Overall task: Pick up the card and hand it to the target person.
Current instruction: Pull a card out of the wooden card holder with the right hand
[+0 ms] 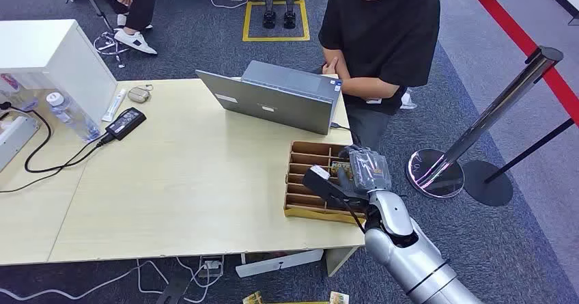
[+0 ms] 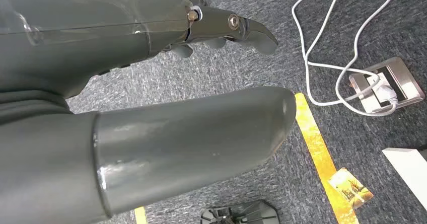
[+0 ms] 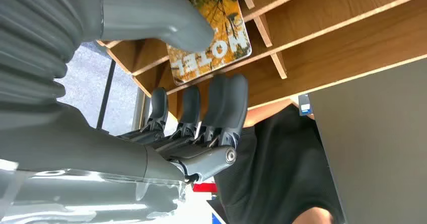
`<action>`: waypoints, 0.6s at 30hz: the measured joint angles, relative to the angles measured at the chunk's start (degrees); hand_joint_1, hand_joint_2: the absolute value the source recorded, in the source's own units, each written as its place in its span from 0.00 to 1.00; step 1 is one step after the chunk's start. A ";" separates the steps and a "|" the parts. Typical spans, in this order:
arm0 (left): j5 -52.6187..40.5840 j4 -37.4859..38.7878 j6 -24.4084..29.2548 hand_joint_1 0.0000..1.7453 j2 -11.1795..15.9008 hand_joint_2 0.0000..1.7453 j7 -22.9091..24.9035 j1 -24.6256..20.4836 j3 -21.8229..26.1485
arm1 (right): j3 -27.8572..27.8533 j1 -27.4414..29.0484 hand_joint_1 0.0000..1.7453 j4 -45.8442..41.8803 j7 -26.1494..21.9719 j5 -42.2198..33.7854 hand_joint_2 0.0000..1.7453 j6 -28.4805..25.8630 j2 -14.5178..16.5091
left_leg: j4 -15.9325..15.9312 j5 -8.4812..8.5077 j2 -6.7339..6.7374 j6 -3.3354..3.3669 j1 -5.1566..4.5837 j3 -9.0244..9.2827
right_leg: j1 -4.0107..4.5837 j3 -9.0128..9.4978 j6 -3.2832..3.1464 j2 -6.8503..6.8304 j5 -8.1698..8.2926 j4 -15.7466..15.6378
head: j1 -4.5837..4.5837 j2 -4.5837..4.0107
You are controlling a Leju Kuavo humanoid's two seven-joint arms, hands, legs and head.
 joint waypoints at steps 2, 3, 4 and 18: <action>-0.02 0.00 0.02 0.00 0.00 0.00 0.01 0.00 0.00 | 0.07 -0.06 0.66 0.00 0.10 -0.01 1.00 0.08 0.00 | 0.00 0.00 0.00 0.00 0.00 0.00 | 0.00 0.00 0.00 0.00 0.00 0.00 | 0.01 0.00; -0.04 0.00 0.04 0.00 0.00 0.00 0.02 0.00 0.00 | 0.17 -0.10 0.67 0.00 0.19 -0.02 1.00 0.15 0.00 | 0.00 0.00 0.00 0.00 0.00 0.00 | 0.00 0.00 0.00 0.00 0.00 0.00 | 0.01 0.01; -0.06 0.00 0.05 0.00 0.00 0.00 0.02 0.00 0.00 | 0.28 -0.12 0.69 0.00 0.26 -0.02 1.00 0.22 0.00 | 0.00 0.00 0.00 0.00 0.00 0.00 | 0.00 0.00 0.00 0.00 0.00 0.00 | 0.01 0.01; -0.13 0.00 0.10 0.00 0.00 0.00 0.09 0.01 0.00 | 1.55 -0.15 0.75 0.00 0.35 0.35 1.00 -0.57 0.00 | 0.00 0.00 0.00 0.00 0.00 0.02 | 0.00 0.01 0.00 0.00 0.00 0.00 | 0.01 0.00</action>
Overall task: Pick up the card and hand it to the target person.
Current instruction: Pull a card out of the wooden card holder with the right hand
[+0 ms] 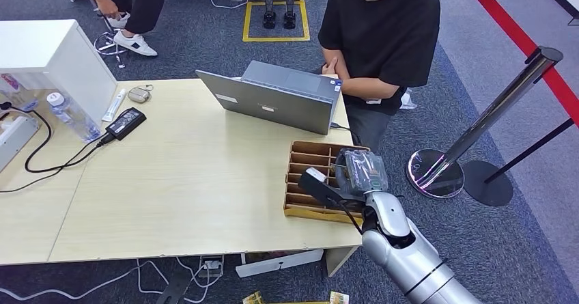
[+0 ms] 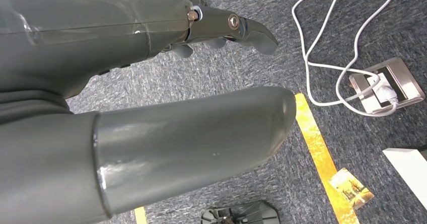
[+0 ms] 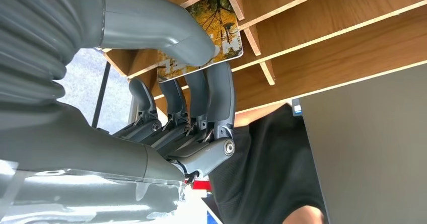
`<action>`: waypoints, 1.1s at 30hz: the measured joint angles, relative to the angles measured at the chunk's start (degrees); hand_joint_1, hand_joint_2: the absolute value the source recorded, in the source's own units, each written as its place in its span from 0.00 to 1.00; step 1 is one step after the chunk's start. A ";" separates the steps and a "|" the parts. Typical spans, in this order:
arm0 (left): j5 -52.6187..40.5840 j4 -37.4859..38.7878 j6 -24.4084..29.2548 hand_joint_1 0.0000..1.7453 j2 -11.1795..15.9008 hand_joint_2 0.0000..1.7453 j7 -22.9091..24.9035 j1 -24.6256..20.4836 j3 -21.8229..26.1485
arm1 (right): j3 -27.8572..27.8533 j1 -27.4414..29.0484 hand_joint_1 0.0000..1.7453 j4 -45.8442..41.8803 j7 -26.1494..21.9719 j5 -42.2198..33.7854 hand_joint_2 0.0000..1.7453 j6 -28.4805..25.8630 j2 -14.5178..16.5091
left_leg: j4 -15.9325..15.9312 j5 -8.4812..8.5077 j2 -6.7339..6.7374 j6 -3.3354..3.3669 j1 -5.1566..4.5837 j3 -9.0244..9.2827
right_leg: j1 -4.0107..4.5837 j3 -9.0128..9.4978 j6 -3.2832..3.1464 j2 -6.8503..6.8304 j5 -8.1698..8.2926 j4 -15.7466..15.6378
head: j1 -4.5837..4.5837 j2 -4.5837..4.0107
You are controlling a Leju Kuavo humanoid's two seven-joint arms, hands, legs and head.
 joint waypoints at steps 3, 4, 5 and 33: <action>-0.02 0.00 0.00 0.00 0.00 0.00 0.01 0.01 0.00 | 0.22 0.00 0.71 0.00 0.01 0.14 1.00 -0.16 0.00 | 0.00 0.00 0.00 0.00 0.00 0.00 | 0.00 0.00 0.00 0.00 0.00 0.00 | 0.01 0.01; -0.02 0.00 0.00 0.00 0.00 0.00 0.01 0.01 0.00 | 0.30 0.00 0.69 0.00 0.02 0.16 1.00 -0.20 0.00 | 0.00 0.00 0.00 0.00 0.00 0.00 | 0.00 0.00 0.00 0.00 0.00 0.00 | 0.00 0.02; -0.02 0.00 0.00 0.00 -0.01 0.00 0.02 0.02 0.00 | 0.39 0.00 0.67 0.00 0.02 0.20 1.00 -0.23 0.00 | 0.00 0.00 0.00 0.00 0.00 0.00 | 0.00 0.00 0.00 0.00 0.00 0.00 | 0.00 0.01; -0.15 0.00 -0.16 0.00 -0.09 0.00 0.25 0.27 0.00 | 0.87 0.11 0.77 0.01 0.66 0.49 1.00 0.58 -0.07 | 0.00 0.00 0.00 0.00 0.00 -0.01 | 0.00 -0.01 0.00 0.01 0.00 0.00 | -0.01 0.00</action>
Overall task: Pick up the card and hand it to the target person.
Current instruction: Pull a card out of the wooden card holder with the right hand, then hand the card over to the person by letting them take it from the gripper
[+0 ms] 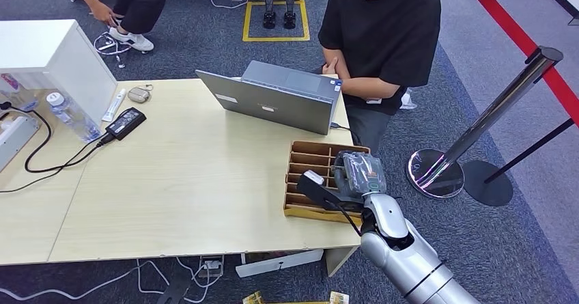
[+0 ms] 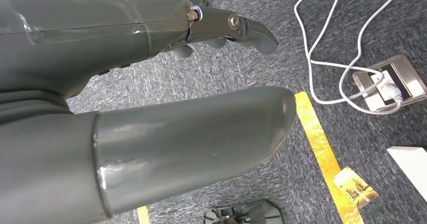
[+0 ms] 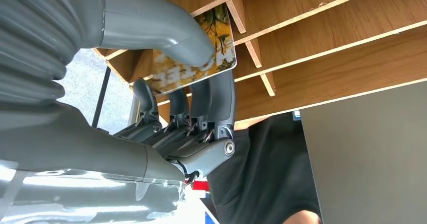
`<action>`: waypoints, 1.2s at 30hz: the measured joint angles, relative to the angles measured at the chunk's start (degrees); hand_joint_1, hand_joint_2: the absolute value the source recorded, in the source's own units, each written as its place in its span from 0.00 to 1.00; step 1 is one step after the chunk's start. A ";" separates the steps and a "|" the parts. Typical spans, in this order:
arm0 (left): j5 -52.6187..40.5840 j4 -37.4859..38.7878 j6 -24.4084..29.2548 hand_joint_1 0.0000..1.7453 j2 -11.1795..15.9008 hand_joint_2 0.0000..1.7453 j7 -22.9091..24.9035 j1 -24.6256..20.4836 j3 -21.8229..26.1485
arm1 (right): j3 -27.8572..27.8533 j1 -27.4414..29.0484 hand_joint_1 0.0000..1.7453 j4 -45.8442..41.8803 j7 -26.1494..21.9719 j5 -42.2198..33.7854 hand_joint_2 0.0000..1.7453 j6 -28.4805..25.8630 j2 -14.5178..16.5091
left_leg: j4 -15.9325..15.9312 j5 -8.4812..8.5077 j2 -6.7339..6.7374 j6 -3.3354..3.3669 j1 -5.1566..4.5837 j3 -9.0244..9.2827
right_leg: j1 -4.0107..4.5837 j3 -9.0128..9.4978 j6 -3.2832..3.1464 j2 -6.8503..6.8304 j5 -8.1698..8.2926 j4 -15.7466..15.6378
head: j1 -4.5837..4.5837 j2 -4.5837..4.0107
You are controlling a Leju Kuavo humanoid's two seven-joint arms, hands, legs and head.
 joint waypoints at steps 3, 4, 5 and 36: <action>-0.05 0.00 -0.03 0.00 -0.02 0.00 0.16 0.01 0.00 | 0.00 -0.01 0.77 -0.01 -0.01 0.01 1.00 0.00 0.00 | 0.00 0.00 0.00 0.00 0.00 0.00 | 0.00 0.00 0.00 0.00 0.00 0.00 | 0.00 0.01; -0.08 0.00 -0.03 0.00 -0.02 0.00 0.27 0.02 0.00 | 0.00 -0.01 0.78 -0.01 -0.01 0.01 1.00 0.00 -0.01 | 0.00 0.00 0.00 0.00 0.00 0.00 | 0.00 0.00 0.00 0.00 0.00 0.00 | 0.00 0.01; -0.12 0.00 -0.03 0.00 -0.02 0.00 0.37 0.02 0.00 | 0.00 -0.01 0.78 -0.01 -0.01 0.01 1.00 0.00 -0.01 | 0.00 0.00 0.00 0.00 0.00 0.00 | 0.00 0.01 0.00 0.00 0.00 0.00 | 0.01 0.01; 0.22 0.02 0.56 0.00 -0.06 0.00 -1.00 1.18 0.16 | -2.72 -4.06 0.82 -19.10 6.36 0.61 1.00 10.35 -5.78 | 0.03 0.01 0.02 0.01 -0.02 0.02 | -0.01 0.00 0.01 0.02 0.01 -0.01 | 0.01 0.01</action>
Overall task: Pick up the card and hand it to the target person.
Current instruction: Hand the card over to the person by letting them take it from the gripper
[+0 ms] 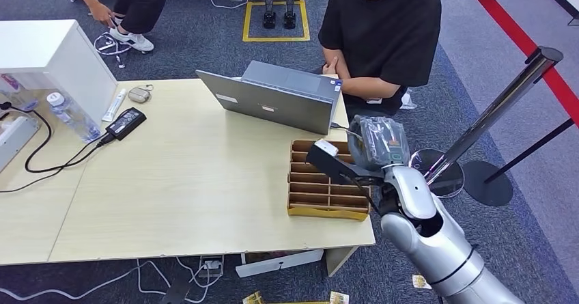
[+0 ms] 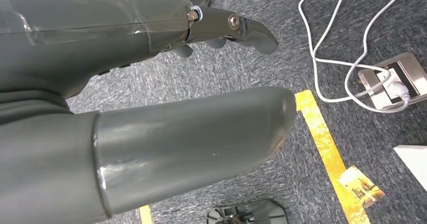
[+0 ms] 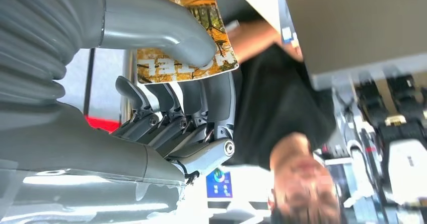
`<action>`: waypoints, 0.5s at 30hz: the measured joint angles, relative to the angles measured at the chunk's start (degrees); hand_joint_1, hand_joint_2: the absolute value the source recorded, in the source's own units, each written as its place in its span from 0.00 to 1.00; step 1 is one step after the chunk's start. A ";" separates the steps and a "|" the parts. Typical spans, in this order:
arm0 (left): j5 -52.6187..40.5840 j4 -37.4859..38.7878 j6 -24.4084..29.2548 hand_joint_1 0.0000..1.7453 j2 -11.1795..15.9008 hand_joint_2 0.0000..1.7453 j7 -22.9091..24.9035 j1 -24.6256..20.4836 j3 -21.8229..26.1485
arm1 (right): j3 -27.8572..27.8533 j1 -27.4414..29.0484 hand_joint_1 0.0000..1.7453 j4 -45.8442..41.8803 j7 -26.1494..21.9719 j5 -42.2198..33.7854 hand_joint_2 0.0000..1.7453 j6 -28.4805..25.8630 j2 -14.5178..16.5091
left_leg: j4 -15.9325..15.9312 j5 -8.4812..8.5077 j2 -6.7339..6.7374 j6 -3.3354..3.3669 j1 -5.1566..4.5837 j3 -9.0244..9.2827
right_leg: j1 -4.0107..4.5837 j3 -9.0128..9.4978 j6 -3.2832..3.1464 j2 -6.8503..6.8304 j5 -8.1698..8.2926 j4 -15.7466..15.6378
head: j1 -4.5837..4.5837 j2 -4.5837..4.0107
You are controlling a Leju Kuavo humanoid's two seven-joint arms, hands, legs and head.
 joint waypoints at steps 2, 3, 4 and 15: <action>0.04 -0.01 0.00 0.00 0.00 0.00 -0.17 0.08 0.03 | -0.33 -0.64 0.80 -2.40 0.43 -0.33 1.00 1.30 -0.73 | 0.00 0.00 0.00 0.00 0.00 0.00 | 0.00 0.00 0.00 0.00 0.00 0.00 | -0.01 -0.01; 0.05 -0.01 0.00 0.00 0.00 0.00 -0.23 0.10 0.04 | -0.42 -0.86 0.80 -3.31 0.57 -0.47 1.00 1.83 -1.02 | 0.00 0.00 0.00 0.00 0.00 0.00 | 0.00 0.00 0.00 0.00 0.00 0.00 | -0.01 -0.01; 0.07 -0.01 0.00 0.00 0.00 0.00 -0.25 0.11 0.05 | -0.49 -1.06 0.80 -4.04 0.72 -0.59 1.00 2.33 -1.27 | 0.00 0.00 0.00 0.00 0.00 -0.01 | 0.00 0.00 0.00 -0.01 0.00 0.00 | -0.01 0.00; -0.55 -0.02 -0.11 0.00 0.00 0.00 0.39 -0.05 0.34 | -0.73 -3.06 0.80 -7.37 1.86 -0.86 1.00 4.23 -4.30 | 0.00 0.00 0.00 0.00 0.00 -0.02 | 0.00 0.00 0.00 -0.01 0.00 0.00 | -0.01 0.01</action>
